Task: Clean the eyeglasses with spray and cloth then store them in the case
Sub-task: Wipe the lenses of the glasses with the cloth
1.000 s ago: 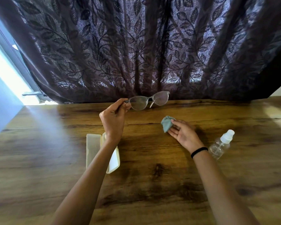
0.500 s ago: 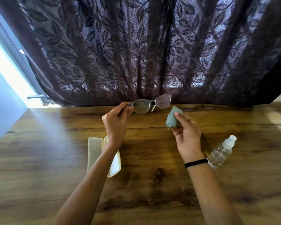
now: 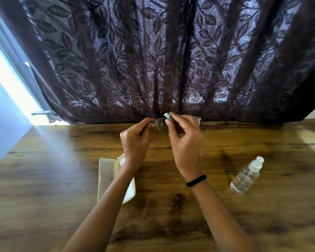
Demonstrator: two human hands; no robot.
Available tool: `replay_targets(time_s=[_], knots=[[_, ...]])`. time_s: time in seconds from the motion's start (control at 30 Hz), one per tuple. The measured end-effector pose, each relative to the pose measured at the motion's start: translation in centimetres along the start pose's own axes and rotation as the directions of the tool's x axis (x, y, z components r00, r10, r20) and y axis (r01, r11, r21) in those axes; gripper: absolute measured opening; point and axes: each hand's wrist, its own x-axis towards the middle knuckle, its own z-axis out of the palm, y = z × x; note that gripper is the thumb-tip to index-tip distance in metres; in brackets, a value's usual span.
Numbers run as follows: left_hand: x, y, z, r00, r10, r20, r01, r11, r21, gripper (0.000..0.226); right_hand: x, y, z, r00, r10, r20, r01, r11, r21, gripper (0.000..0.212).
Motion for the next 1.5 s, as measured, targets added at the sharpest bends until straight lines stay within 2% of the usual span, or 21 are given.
replay_targets(time_s=[0.17,0.4,0.5,0.77,1.0,1.23,1.5], knots=[[0.0,0.3,0.0,0.997,0.078,-0.020,-0.077,0.995,0.064,0.023,-0.6,-0.6,0.5,0.989,-0.090,0.114,0.096,0.994,-0.044,0.022],[-0.3,0.2,0.1,0.998,0.036,-0.055,-0.034,0.999,0.034,0.020,-1.1,-0.7,0.5,0.944,-0.235,0.233,0.281,0.942,-0.185,0.026],[-0.4,0.2,0.1,0.998,0.056,-0.041,-0.054,0.997,0.056,0.023,-1.0,-0.2,0.1,0.950,-0.229,0.213,0.272,0.941,-0.199,0.026],[-0.3,-0.5,0.4,0.998,0.031,-0.046,-0.029,0.999,0.028,0.017,0.4,1.4,-1.5,0.989,-0.123,0.077,0.136,0.972,-0.192,0.024],[-0.4,0.2,0.7,0.996,0.083,-0.042,-0.080,0.995,0.063,0.015,-0.6,-0.3,-0.3,0.968,-0.194,0.157,0.219,0.961,-0.168,0.025],[-0.3,0.1,0.2,0.994,0.073,-0.084,-0.070,0.997,0.037,0.019,-1.4,-0.4,0.0,0.931,-0.256,0.261,0.316,0.921,-0.226,0.028],[-0.1,-0.7,0.3,0.995,-0.032,-0.096,0.031,0.999,-0.006,0.018,-1.0,1.2,-1.3,0.977,-0.179,0.117,0.203,0.951,-0.235,0.026]])
